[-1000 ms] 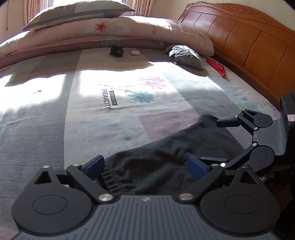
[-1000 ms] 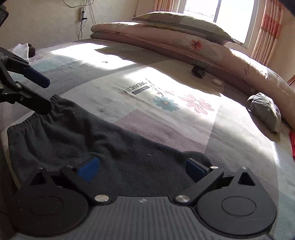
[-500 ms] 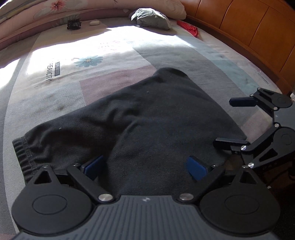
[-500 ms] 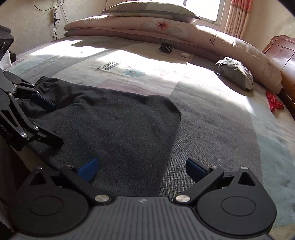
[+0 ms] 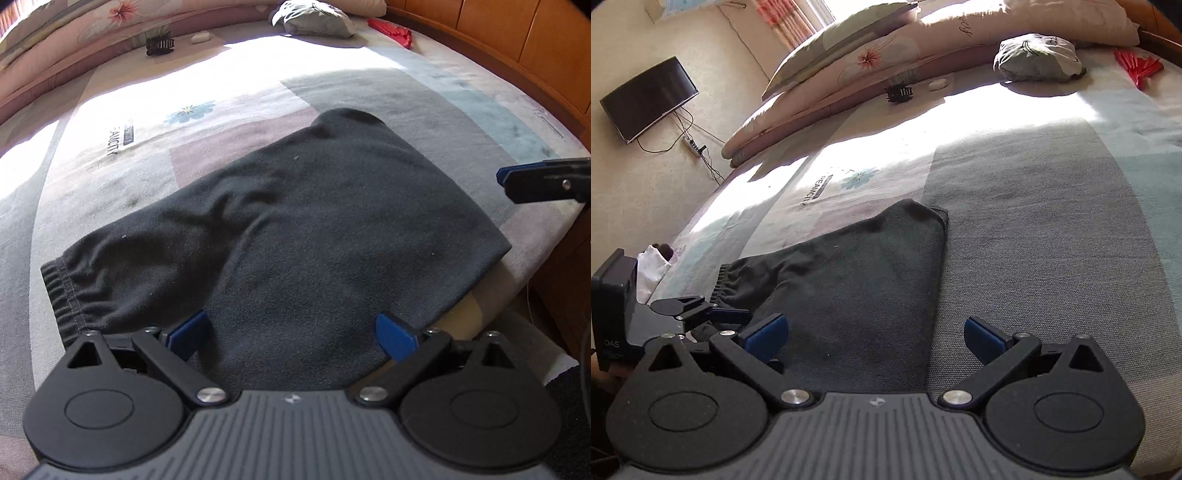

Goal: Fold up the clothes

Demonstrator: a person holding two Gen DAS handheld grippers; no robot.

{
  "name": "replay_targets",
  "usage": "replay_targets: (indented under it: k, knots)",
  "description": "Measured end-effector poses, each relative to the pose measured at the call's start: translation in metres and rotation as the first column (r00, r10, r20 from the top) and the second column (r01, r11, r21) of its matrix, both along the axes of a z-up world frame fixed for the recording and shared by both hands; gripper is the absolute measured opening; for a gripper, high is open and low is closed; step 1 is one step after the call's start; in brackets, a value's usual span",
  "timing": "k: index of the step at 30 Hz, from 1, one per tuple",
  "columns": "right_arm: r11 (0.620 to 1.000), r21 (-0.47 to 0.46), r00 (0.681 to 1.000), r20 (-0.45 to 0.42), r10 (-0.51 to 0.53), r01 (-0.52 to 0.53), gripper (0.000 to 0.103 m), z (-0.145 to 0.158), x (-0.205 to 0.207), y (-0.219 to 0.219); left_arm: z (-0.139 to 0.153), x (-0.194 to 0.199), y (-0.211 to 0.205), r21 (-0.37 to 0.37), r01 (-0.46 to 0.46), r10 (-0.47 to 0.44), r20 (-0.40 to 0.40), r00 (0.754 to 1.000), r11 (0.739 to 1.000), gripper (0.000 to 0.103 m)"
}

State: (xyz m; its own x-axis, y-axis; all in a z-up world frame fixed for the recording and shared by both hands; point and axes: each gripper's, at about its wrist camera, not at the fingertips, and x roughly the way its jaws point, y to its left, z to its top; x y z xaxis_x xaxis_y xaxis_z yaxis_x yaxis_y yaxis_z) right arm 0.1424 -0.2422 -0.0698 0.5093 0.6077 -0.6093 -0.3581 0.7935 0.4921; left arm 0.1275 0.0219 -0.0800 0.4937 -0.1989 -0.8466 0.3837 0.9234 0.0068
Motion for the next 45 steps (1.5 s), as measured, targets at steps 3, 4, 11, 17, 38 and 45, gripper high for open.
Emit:
replay_targets:
  k: [3,4,11,17,38,45]
  knots:
    - [0.993,0.115,0.999,-0.03,0.042,-0.038,0.103,0.005,-0.002,-0.001,0.009,-0.002,0.002,-0.009,-0.014,0.014,-0.004,1.0,1.0,0.099]
    - [0.986,0.153,0.997,-0.044,0.065,-0.058,0.103,0.005,-0.002,0.0,0.013,-0.003,0.003,-0.017,-0.016,0.017,0.003,1.0,1.0,0.099]
    - [0.989,0.144,0.982,-0.184,0.049,-0.022,0.103,-0.029,0.001,0.019,0.009,-0.002,0.019,-0.045,-0.083,0.082,-0.016,0.996,0.996,0.099]
    - [0.977,0.212,0.98,-0.198,0.028,0.015,0.103,-0.036,-0.008,0.005,0.005,-0.005,0.028,-0.08,-0.089,0.088,-0.015,0.996,0.993,0.099]
    - [0.974,0.225,0.984,-0.174,0.038,0.002,0.103,-0.034,-0.012,0.001,0.02,-0.005,0.035,-0.082,-0.121,0.123,0.02,0.992,0.989,0.102]
    - [0.981,0.193,0.986,-0.164,0.04,-0.008,0.103,-0.03,-0.008,0.011,0.024,-0.002,0.071,-0.146,-0.18,0.182,-0.002,0.983,0.973,0.102]
